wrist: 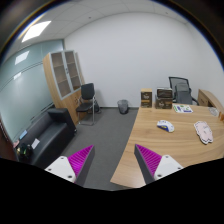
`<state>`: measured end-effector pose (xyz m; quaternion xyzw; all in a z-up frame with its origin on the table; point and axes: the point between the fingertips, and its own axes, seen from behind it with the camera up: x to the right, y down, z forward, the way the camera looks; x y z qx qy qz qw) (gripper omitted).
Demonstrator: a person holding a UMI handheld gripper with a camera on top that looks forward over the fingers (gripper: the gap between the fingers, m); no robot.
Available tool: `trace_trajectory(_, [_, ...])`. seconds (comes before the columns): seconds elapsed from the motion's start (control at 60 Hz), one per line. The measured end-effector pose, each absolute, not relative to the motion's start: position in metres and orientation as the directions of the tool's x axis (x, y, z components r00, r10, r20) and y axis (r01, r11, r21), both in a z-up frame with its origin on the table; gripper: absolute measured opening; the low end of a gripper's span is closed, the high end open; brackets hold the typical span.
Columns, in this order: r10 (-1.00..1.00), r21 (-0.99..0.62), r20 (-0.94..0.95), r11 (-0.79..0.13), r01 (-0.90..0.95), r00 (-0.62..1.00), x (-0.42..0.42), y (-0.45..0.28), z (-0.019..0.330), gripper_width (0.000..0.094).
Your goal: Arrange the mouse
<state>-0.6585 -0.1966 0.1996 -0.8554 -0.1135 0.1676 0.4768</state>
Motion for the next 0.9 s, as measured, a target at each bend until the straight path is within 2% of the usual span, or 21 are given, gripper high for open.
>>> trace_trajectory(0.083, [0.331, -0.866, -0.112, -0.495, 0.071, 0.937, -0.640, -0.184, 0.191, 0.0826])
trace_trajectory(0.2, [0.277, -0.836, -0.062, -0.539, 0.102, 0.959, -0.604, -0.161, 0.148, 0.0826])
trace_trajectory(0.3, [0.225, -0.819, -0.046, -0.567, 0.092, 0.973, -0.570, -0.136, 0.125, 0.0828])
trace_trajectory(0.5, [0.166, -0.828, -0.026, -0.556, 0.071, 0.986, -0.507, -0.069, 0.102, 0.0832])
trace_trajectory(0.6, [0.171, -0.841, -0.038, -0.537, 0.061, 0.984, -0.479, -0.022, 0.081, 0.0831])
trace_trajectory(0.717, [0.162, -0.826, -0.056, -0.561, 0.045, 0.985, -0.446, 0.028, 0.047, 0.0831])
trace_trajectory(0.9, [0.241, -0.804, -0.039, -0.584, 0.113, 0.970, -0.439, 0.082, 0.001, 0.0830])
